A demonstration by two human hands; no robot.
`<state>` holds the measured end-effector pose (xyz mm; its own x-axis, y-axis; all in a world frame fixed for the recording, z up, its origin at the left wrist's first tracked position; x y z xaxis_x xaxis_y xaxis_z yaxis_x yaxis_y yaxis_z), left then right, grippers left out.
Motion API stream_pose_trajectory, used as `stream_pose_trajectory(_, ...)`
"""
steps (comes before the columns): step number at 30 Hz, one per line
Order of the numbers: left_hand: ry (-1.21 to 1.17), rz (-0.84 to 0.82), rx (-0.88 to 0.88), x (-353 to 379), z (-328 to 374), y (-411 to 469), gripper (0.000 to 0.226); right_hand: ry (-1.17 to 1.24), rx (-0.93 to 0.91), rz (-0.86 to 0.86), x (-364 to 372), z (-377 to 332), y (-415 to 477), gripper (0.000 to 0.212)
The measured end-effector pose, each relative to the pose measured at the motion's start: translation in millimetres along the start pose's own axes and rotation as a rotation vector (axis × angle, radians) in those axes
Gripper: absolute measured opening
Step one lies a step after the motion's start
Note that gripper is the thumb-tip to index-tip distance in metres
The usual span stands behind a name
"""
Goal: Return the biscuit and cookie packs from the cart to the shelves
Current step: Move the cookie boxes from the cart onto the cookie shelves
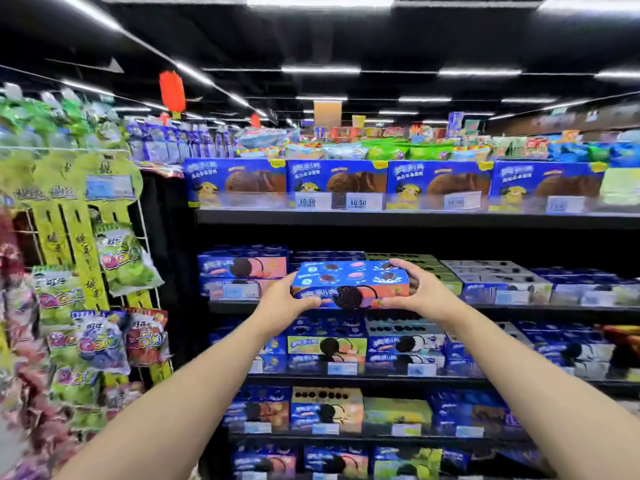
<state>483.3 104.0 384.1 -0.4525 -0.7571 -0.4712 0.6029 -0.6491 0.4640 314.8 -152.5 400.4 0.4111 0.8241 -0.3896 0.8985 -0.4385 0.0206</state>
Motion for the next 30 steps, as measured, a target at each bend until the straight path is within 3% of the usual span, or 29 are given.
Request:
stream_pose_trajectory(8, 0.137, 0.163, -0.075, 18.6, -19.6, 44.5, 0.051, -0.158, 0.011, -0.036, -19.7, 6.8, 73.8, 0.105)
stream_pose_trajectory(13, 0.264, 0.217, -0.205, 22.5, -34.5, 70.8, 0.085, -0.320, -0.026, -0.011, -24.2, 3.6, 121.4, 0.110)
stream_pose_trajectory(17, 0.453, 0.291, -0.150, 34.3, -34.3, 75.3, 0.052, -0.501, 0.004, -0.045, -17.7, 8.8, 139.1, 0.115)
stream_pose_trajectory(22, 0.644, 0.385, 0.056, 50.0, -25.0, 63.9, 0.051, -0.599, -0.011, -0.008, -7.7, 11.4, 147.1, 0.118)
stream_pose_trajectory(25, 0.813, 0.374, 0.264, 54.7, -22.8, 57.6, 0.028, -0.610, -0.015, 0.172, 1.0, 13.1, 138.0, 0.106)
stream_pose_trajectory(28, 0.762, 0.198, 0.285, 59.3, -26.1, 56.0, 0.015, -0.547, -0.003, 0.356, 9.4, 18.2, 130.7, 0.075)
stream_pose_trajectory(30, 0.730, 0.169, 0.267, 59.4, -26.5, 55.3, 0.017, -0.458, 0.012, 0.399, 15.5, 19.6, 127.2, 0.058)
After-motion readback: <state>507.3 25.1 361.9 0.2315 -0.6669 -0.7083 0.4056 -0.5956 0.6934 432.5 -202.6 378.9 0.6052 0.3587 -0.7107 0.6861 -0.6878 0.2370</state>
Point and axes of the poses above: each hand's wrist, its own y-axis towards the middle knuckle, its own x-axis out of the palm, z = x × y, the point moved 2 cm from there along y, towards the middle knuckle, and after that the axes turned 12 degrees about x, right-handed, at the moved point
